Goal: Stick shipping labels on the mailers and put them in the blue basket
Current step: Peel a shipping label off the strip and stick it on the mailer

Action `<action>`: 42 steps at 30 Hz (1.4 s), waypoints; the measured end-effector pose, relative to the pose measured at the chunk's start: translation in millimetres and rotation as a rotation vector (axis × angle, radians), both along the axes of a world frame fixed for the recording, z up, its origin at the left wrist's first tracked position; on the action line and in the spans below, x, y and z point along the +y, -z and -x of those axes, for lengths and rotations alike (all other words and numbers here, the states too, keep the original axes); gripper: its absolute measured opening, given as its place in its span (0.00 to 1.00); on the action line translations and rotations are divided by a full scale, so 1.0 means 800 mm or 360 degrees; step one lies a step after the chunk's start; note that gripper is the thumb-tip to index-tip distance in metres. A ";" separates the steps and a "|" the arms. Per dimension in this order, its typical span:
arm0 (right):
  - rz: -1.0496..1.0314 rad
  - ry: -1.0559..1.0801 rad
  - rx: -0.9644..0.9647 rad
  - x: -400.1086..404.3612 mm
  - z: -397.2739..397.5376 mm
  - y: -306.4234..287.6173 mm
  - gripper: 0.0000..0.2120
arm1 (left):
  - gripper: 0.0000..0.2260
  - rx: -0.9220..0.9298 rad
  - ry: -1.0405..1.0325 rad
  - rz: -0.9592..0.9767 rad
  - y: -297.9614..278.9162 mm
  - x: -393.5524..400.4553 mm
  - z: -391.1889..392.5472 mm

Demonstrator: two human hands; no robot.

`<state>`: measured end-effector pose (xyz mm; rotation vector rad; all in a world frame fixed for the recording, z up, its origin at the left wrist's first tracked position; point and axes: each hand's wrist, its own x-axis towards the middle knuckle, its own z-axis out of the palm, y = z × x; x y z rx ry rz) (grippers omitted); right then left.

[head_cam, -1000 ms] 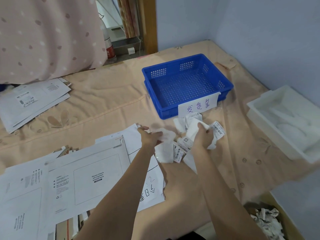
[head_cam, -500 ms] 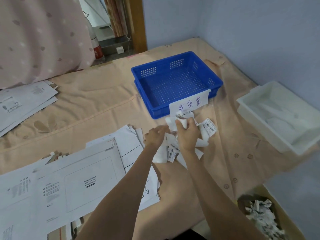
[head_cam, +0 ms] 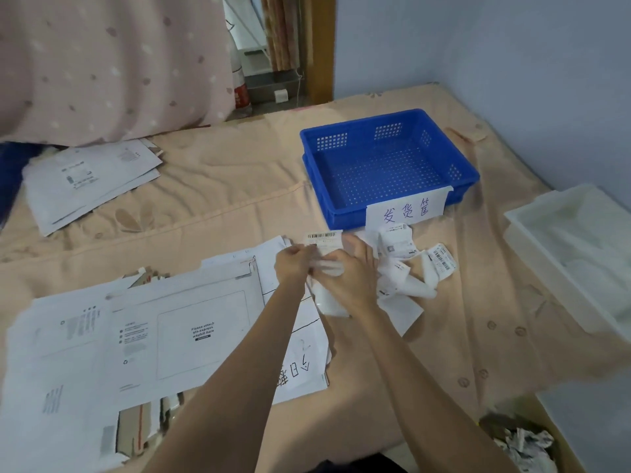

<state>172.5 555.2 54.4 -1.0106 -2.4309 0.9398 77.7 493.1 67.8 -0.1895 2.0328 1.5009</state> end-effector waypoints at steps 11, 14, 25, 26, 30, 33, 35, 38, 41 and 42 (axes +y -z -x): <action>0.1382 -0.0057 0.0183 -0.094 0.071 0.007 0.12 | 0.07 0.0015 -0.0269 0.0096 0.021 -0.157 0.020; 0.1228 -0.0193 0.0026 -0.133 0.084 0.023 0.12 | 0.06 0.0049 -0.0303 0.0242 0.030 -0.201 0.029; 0.0804 -0.0401 -0.0169 -0.219 0.123 0.065 0.12 | 0.17 0.0275 -0.0256 0.0252 0.075 -0.287 0.066; 0.0771 -0.0402 -0.0177 -0.222 0.126 0.068 0.12 | 0.18 0.0299 -0.0261 0.0261 0.079 -0.287 0.070; 0.0679 -0.0410 -0.0219 -0.228 0.136 0.076 0.13 | 0.16 0.0394 -0.0276 0.0309 0.090 -0.287 0.074; 0.0642 -0.0439 -0.0237 -0.230 0.140 0.080 0.15 | 0.17 0.0457 -0.0253 0.0364 0.097 -0.287 0.074; 0.0625 -0.0450 -0.0246 -0.230 0.141 0.083 0.15 | 0.18 0.0510 -0.0234 0.0409 0.099 -0.285 0.074; 0.0607 -0.0462 -0.0265 -0.231 0.141 0.086 0.15 | 0.17 0.0569 -0.0204 0.0465 0.102 -0.284 0.072; 0.0581 -0.0460 -0.0282 -0.233 0.141 0.088 0.14 | 0.16 0.0593 -0.0183 0.0498 0.105 -0.284 0.072; 0.0572 -0.0464 -0.0285 -0.233 0.141 0.089 0.14 | 0.16 0.0593 -0.0177 0.0504 0.106 -0.284 0.072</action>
